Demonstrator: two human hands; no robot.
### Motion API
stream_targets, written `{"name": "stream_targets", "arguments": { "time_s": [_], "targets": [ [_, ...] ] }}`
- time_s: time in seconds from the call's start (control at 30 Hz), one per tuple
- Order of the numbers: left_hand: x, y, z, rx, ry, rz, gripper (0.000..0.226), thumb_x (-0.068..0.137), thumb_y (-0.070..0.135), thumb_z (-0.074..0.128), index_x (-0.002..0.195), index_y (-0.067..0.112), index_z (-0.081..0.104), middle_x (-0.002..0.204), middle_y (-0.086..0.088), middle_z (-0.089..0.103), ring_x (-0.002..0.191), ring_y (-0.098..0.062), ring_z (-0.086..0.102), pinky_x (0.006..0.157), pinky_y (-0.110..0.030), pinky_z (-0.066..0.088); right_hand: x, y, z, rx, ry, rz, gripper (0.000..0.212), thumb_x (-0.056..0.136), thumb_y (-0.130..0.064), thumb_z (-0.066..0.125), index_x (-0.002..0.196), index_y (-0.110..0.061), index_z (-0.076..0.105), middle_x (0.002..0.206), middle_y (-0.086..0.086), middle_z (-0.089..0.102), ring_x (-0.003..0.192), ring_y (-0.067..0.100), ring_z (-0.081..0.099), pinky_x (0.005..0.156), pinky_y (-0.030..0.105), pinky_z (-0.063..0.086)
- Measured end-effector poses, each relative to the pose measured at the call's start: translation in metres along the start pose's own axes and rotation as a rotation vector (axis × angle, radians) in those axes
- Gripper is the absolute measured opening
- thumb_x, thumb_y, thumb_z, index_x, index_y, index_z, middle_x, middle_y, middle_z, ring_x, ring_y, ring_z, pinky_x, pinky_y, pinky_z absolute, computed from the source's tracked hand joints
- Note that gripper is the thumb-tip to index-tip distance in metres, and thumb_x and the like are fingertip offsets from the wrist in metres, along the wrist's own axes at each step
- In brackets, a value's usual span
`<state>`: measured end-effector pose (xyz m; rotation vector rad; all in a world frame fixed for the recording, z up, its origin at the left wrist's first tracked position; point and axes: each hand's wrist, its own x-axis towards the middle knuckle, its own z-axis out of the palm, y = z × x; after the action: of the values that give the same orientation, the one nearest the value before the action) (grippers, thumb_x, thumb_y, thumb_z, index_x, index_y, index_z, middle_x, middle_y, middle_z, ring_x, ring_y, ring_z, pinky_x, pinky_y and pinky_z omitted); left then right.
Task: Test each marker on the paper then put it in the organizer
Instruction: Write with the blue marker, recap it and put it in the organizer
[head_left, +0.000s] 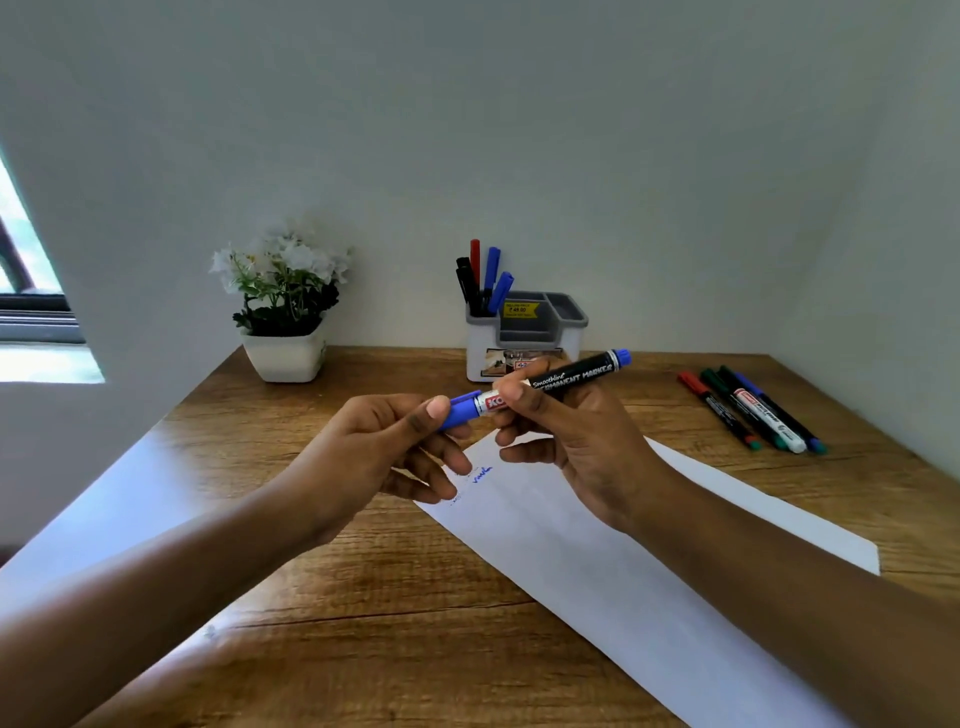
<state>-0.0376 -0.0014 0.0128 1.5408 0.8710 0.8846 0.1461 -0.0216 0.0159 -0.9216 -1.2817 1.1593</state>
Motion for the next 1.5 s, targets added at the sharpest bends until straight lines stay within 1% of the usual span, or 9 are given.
{"name": "stream_targets", "arguments": {
  "time_s": [0.3,0.63,0.77,0.87,0.97,1.07,1.2,1.33,1.5],
  "targets": [
    [-0.004,-0.003,0.006,0.206,0.02,0.097,0.04,0.08,0.05,0.041,0.077,0.013,0.054,0.053,0.008,0.043,0.047,-0.01,0.041,0.043,-0.028,0.045,-0.009,0.004,0.009,0.061,0.03,-0.039,0.02,0.071,-0.024,0.065,0.084,-0.01,0.062,0.063,0.003,0.069,0.059,0.014,0.066,0.054,0.026,0.055],
    [-0.006,-0.006,0.004,0.581,0.138,0.417,0.038,0.093,0.056,0.035,0.079,0.022,0.046,0.058,0.006,0.052,0.044,-0.011,0.049,0.044,-0.044,0.052,-0.016,0.003,0.02,0.248,0.138,0.169,0.019,0.085,-0.026,0.063,0.086,-0.008,0.067,0.053,0.003,0.061,0.043,0.01,0.056,0.043,0.02,0.05],
    [0.0,-0.006,0.005,0.166,-0.001,0.086,0.036,0.085,0.046,0.045,0.08,0.012,0.056,0.053,0.007,0.043,0.046,-0.015,0.043,0.043,-0.032,0.047,-0.009,-0.002,0.012,0.023,0.111,0.198,0.035,0.073,-0.042,0.066,0.086,-0.01,0.066,0.056,0.002,0.06,0.046,0.012,0.054,0.047,0.025,0.051],
    [0.006,-0.008,-0.003,0.01,0.045,-0.051,0.036,0.092,0.041,0.043,0.081,0.01,0.057,0.052,0.004,0.043,0.042,-0.015,0.039,0.042,-0.027,0.039,0.003,-0.008,-0.007,-0.052,0.112,0.185,0.047,0.066,-0.051,0.064,0.096,-0.014,0.065,0.074,0.002,0.066,0.059,0.016,0.06,0.058,0.033,0.056],
    [0.01,-0.004,-0.015,-0.08,0.073,-0.108,0.036,0.095,0.038,0.041,0.076,0.01,0.053,0.051,0.002,0.04,0.038,-0.013,0.035,0.037,-0.023,0.037,0.011,-0.02,-0.038,-0.177,0.095,-0.026,0.038,0.071,-0.043,0.073,0.099,-0.021,0.061,0.091,-0.001,0.068,0.076,0.018,0.066,0.068,0.034,0.058],
    [0.011,0.0,-0.022,-0.093,0.021,-0.133,0.037,0.091,0.042,0.044,0.07,0.013,0.051,0.051,0.0,0.036,0.037,-0.013,0.033,0.035,-0.022,0.037,0.014,-0.024,-0.054,-0.923,-0.033,-0.404,0.032,0.077,-0.04,0.071,0.106,-0.026,0.062,0.093,-0.013,0.063,0.084,0.011,0.062,0.07,0.021,0.051],
    [0.007,0.003,-0.019,-0.037,-0.085,-0.197,0.038,0.083,0.048,0.049,0.068,0.014,0.051,0.052,0.0,0.037,0.038,-0.012,0.034,0.036,-0.022,0.038,0.019,-0.002,-0.043,-1.61,-0.201,-0.925,0.03,0.09,-0.029,0.049,0.106,-0.01,0.065,0.084,0.004,0.067,0.067,0.014,0.061,0.05,0.022,0.047],
    [0.003,0.009,-0.018,-0.005,-0.101,-0.193,0.038,0.085,0.047,0.046,0.071,0.012,0.05,0.053,0.002,0.034,0.038,-0.009,0.031,0.034,-0.021,0.035,0.017,-0.001,-0.04,-1.671,-0.2,-1.025,0.028,0.093,-0.031,0.044,0.107,-0.01,0.057,0.079,0.005,0.065,0.058,0.013,0.057,0.041,0.022,0.041],
    [0.001,0.004,-0.01,0.038,-0.098,-0.153,0.037,0.092,0.044,0.039,0.076,0.011,0.046,0.054,0.004,0.032,0.038,-0.007,0.027,0.033,-0.02,0.031,0.008,-0.006,-0.034,-1.555,-0.267,-0.876,0.048,0.097,-0.041,0.032,0.097,-0.009,0.067,0.071,0.002,0.066,0.049,0.011,0.053,0.041,0.017,0.034]
  ]
}}
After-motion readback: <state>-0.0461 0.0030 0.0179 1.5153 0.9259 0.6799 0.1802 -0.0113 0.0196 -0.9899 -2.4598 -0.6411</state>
